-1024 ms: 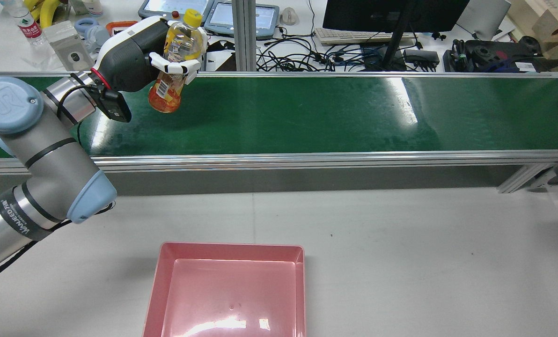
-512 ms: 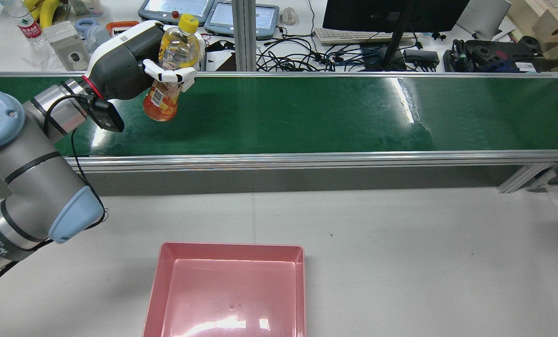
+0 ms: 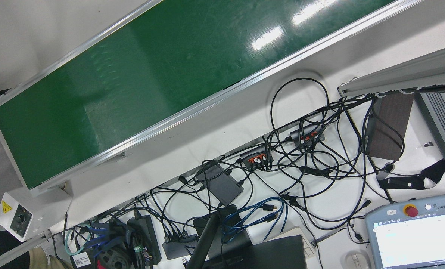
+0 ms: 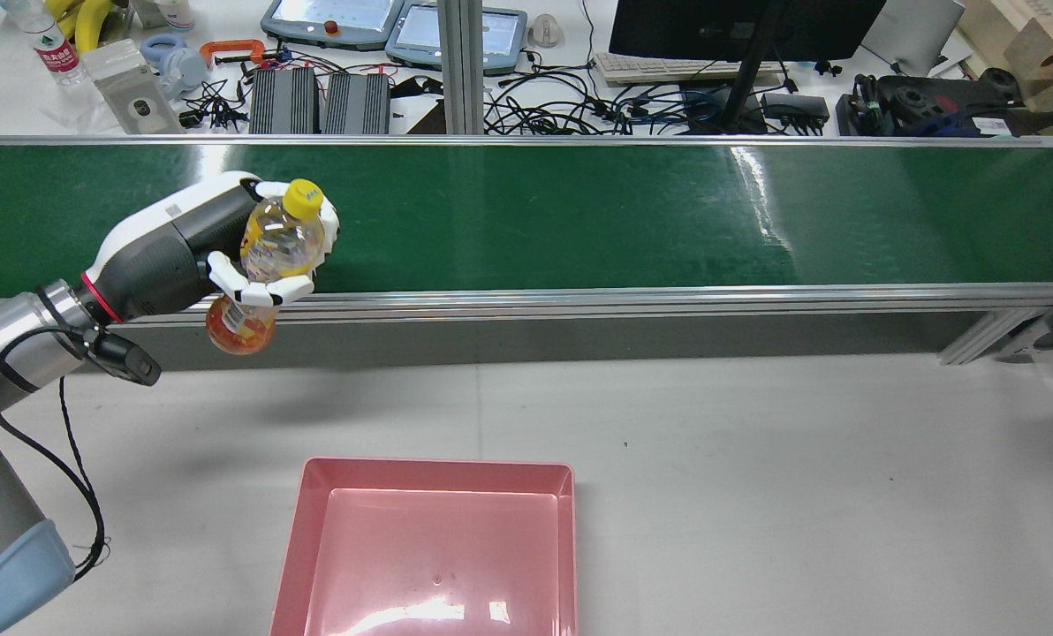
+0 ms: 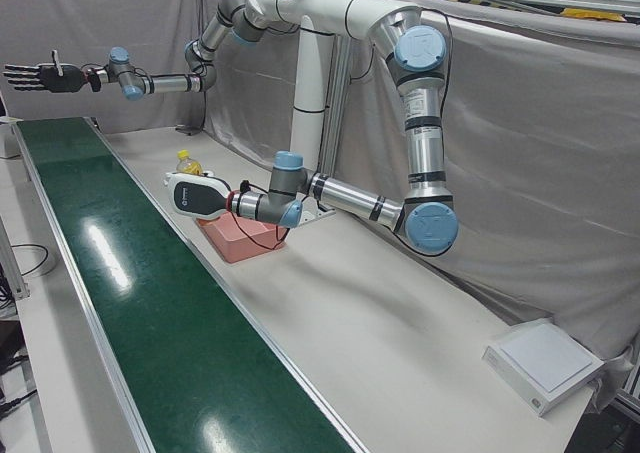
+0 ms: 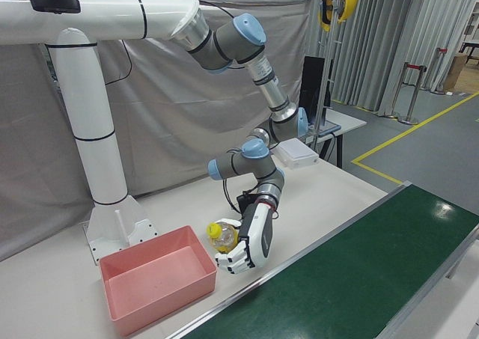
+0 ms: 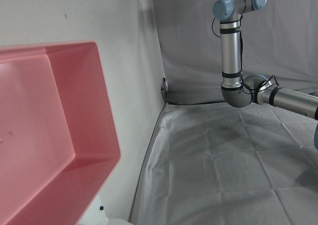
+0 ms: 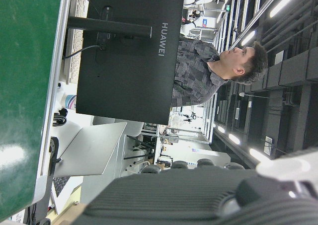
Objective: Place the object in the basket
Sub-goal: 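Lift the bottle off the belt and carry it toward the pink tray, then lower the bottle into the pink tray and open the left hand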
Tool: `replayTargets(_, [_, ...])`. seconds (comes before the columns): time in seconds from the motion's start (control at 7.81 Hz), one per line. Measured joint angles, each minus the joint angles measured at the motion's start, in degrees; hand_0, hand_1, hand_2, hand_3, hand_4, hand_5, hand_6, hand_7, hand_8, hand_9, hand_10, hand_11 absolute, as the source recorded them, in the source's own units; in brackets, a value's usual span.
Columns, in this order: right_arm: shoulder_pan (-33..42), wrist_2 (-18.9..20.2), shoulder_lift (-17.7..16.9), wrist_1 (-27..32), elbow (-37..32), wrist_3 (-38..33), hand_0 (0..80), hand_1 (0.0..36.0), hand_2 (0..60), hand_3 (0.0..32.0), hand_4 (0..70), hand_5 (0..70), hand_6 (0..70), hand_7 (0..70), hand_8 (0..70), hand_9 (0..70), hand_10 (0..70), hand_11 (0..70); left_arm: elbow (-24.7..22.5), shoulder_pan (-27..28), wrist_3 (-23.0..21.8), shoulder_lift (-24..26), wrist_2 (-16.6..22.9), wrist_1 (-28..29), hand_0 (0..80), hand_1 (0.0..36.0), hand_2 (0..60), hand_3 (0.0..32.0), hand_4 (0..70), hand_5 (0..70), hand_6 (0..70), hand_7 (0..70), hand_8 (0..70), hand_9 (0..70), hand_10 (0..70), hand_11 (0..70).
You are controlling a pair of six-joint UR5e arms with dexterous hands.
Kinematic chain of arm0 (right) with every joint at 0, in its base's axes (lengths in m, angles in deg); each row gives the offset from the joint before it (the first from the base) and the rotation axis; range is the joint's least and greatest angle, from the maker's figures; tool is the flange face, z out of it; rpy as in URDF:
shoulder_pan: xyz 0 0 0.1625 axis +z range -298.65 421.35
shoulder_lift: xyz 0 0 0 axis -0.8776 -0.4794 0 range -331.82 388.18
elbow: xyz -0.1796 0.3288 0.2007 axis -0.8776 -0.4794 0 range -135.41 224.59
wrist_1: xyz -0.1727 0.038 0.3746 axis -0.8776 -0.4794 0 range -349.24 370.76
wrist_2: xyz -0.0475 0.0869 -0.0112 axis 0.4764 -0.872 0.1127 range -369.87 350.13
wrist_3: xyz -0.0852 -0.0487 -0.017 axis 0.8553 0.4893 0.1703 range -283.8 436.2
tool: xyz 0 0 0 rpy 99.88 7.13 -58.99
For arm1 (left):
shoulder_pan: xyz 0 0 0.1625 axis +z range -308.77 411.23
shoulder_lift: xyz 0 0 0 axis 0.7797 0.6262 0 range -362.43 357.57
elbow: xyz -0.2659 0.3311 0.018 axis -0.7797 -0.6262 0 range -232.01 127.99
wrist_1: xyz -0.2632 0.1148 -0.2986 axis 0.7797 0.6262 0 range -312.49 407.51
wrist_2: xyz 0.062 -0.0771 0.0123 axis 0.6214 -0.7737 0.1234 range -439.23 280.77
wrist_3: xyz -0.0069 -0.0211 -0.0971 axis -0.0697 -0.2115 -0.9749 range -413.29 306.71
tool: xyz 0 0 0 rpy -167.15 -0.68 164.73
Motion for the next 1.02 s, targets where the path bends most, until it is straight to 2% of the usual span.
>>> replayTargets(0.38, [0.0,0.0,0.0,0.0,0.0,0.0,0.0,0.0,0.0,0.0,0.0,0.0,0.0,0.0,0.0,0.0,0.0,0.0,-2.6,7.4,2.7,-0.4,0.0,-0.7,57.1,33.2,60.0,0.0,41.3,56.4,40.9,67.0,52.7,70.0,70.0,70.0])
replayTargets(0.51, [0.0,0.0,0.0,0.0,0.0,0.0,0.0,0.0,0.0,0.0,0.0,0.0,0.0,0.0,0.0,0.0,0.0,0.0,-3.5,10.0,3.7,-0.2,0.0,-1.4,57.2,33.0,60.0,0.0,40.8,55.0,39.6,65.5,51.3,69.5,70.0,70.0])
replayTargets(0.64, [0.0,0.0,0.0,0.0,0.0,0.0,0.0,0.0,0.0,0.0,0.0,0.0,0.0,0.0,0.0,0.0,0.0,0.0,-3.9,12.7,5.0,0.9,-0.1,-2.8,56.9,28.0,58.8,0.0,35.3,46.7,31.3,58.0,43.8,60.7,62.0,70.0])
replayTargets(0.77, [0.0,0.0,0.0,0.0,0.0,0.0,0.0,0.0,0.0,0.0,0.0,0.0,0.0,0.0,0.0,0.0,0.0,0.0,-4.1,15.0,6.5,2.9,-0.1,-5.0,53.8,15.8,7.4,0.0,20.2,29.5,16.1,43.1,26.0,41.0,46.8,67.4])
replayTargets(0.9, [0.0,0.0,0.0,0.0,0.0,0.0,0.0,0.0,0.0,0.0,0.0,0.0,0.0,0.0,0.0,0.0,0.0,0.0,-4.2,16.5,7.4,4.2,-0.1,-6.3,52.1,7.7,0.0,0.0,12.2,18.2,10.8,26.0,17.0,27.0,34.6,50.3])
replayTargets(1.02, [0.0,0.0,0.0,0.0,0.0,0.0,0.0,0.0,0.0,0.0,0.0,0.0,0.0,0.0,0.0,0.0,0.0,0.0,-4.2,17.3,7.7,4.9,0.1,-6.8,51.4,6.2,0.0,0.0,7.4,10.9,5.5,10.8,7.8,12.1,18.8,28.7])
